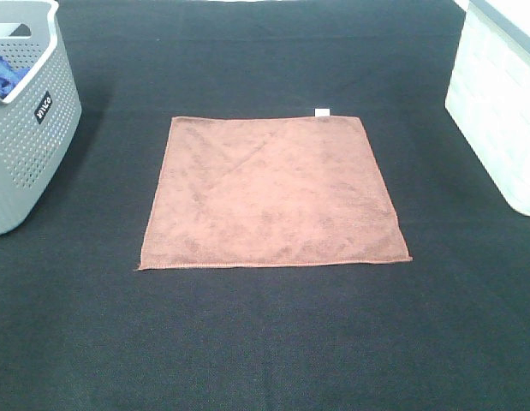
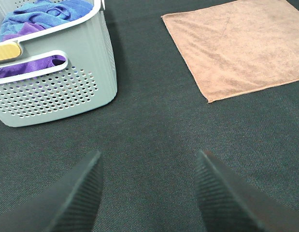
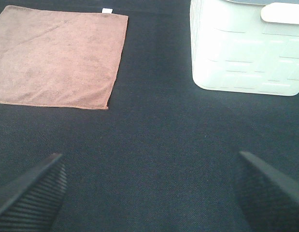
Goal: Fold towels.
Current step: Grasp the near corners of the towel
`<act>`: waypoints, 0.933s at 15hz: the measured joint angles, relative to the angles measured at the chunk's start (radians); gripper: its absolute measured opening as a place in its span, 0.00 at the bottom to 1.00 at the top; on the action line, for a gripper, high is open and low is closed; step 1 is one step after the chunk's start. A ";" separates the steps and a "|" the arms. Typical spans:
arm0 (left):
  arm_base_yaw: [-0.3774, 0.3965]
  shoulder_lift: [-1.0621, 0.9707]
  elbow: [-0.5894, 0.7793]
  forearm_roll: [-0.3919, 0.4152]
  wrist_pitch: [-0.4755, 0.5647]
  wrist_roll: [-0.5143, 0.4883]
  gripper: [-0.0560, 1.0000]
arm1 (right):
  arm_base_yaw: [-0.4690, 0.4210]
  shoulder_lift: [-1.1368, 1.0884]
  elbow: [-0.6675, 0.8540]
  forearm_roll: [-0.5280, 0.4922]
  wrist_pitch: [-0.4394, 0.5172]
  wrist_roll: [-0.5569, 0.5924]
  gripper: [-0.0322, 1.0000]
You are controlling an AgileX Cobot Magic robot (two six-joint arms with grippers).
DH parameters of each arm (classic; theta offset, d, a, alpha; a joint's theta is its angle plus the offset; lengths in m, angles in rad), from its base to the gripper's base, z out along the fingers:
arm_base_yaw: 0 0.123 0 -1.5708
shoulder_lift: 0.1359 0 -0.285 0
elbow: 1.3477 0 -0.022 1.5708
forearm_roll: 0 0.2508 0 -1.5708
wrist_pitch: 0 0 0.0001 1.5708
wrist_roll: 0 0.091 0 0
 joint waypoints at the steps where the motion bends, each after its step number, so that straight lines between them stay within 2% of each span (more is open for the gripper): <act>1: 0.000 0.000 0.000 0.000 0.000 0.000 0.57 | 0.000 0.000 0.000 0.000 0.000 0.000 0.88; 14: 0.000 0.000 0.000 0.000 0.000 0.000 0.57 | 0.000 0.000 0.000 0.000 0.000 0.000 0.88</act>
